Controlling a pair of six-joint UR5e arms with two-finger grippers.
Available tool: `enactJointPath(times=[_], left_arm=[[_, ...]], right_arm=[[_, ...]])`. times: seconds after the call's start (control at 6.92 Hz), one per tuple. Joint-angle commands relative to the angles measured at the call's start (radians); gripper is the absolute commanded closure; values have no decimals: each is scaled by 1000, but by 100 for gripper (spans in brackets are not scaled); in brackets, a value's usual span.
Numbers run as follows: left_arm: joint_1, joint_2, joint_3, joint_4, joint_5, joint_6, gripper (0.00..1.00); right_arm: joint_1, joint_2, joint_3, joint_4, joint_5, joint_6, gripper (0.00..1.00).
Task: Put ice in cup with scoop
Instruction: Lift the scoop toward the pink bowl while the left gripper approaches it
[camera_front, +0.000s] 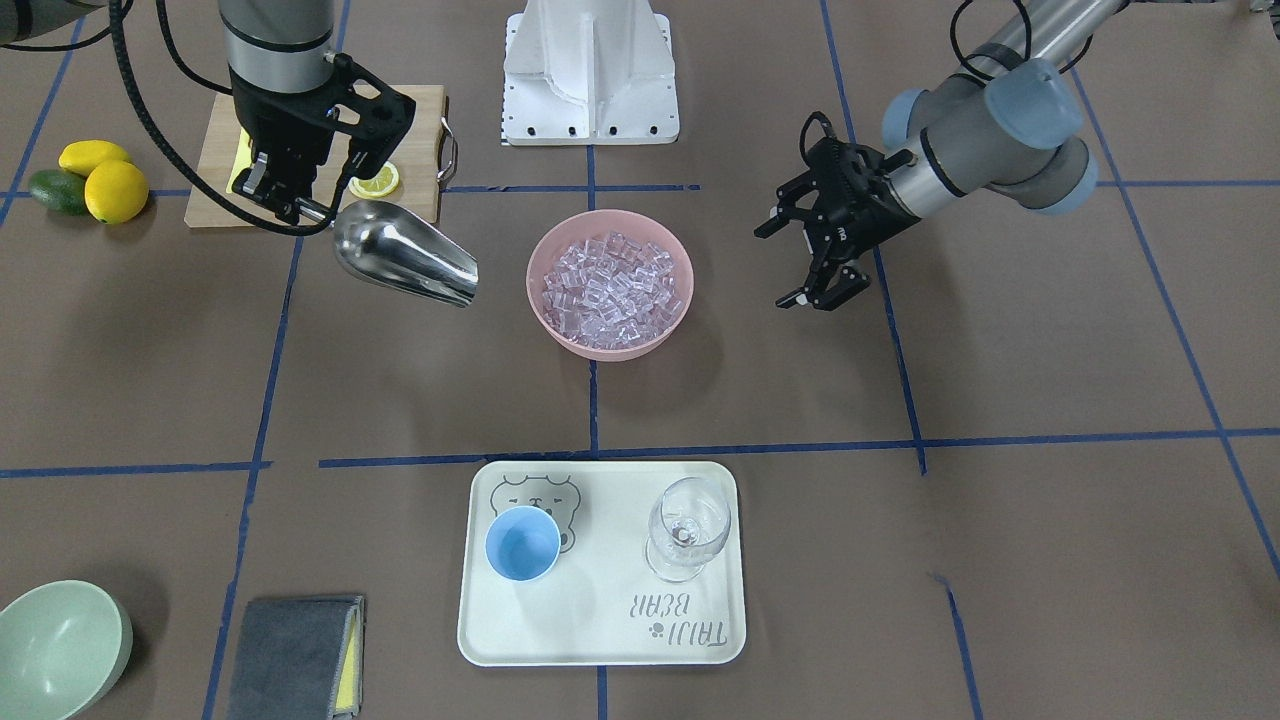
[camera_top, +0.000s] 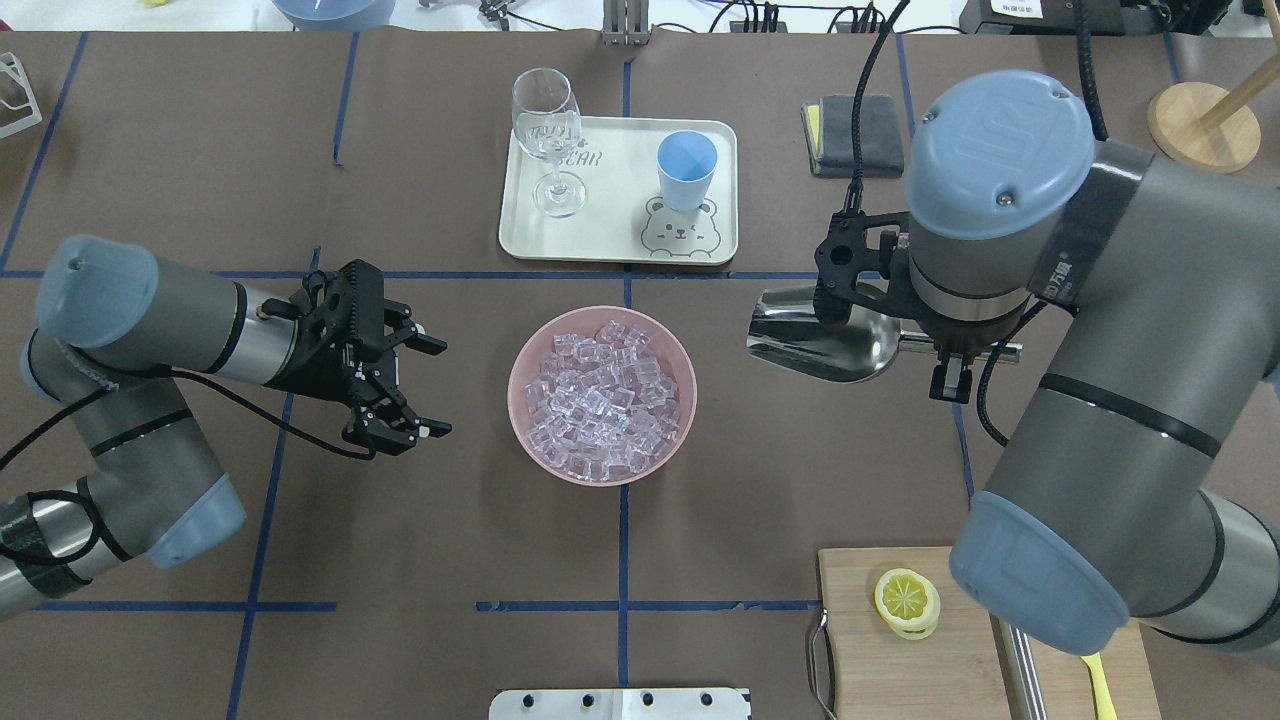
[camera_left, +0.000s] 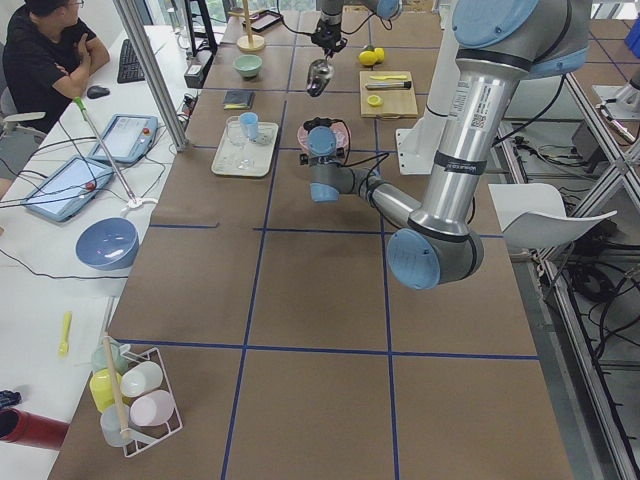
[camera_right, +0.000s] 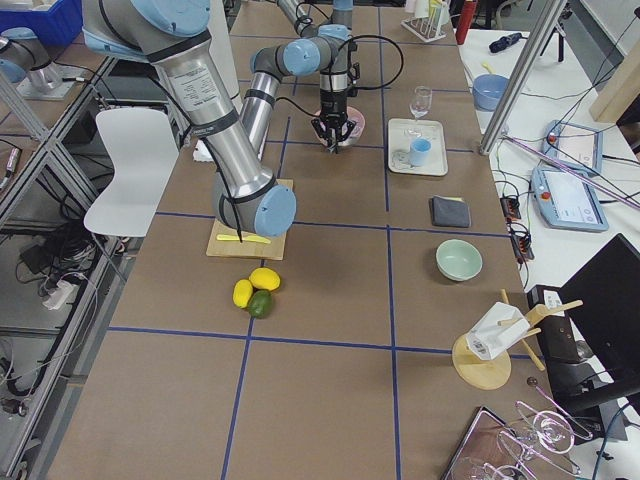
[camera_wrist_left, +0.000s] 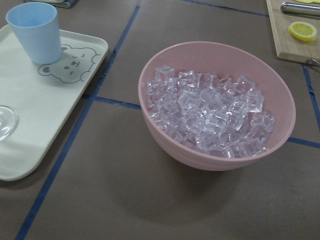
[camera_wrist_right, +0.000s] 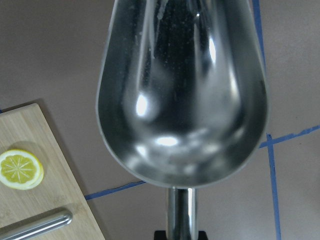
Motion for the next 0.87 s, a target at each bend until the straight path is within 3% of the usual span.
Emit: enactJointPath(times=[0.0,0.14,0.43,0.72], left_arm=[[48,-18,37,3,9,2,1],[54,-38,62,3,10,4,1],[65,-52,68,3,12,9,1],[80,-73,88,0,12,7,1]], right_arm=[[-4,74,-69,-44,-4,-102,100],[-4,121,-97,-90,-10,-161,100],[-34,167,-107,-143,-106,-232,100],[-65,238,-194,-144,-148,-233,100]])
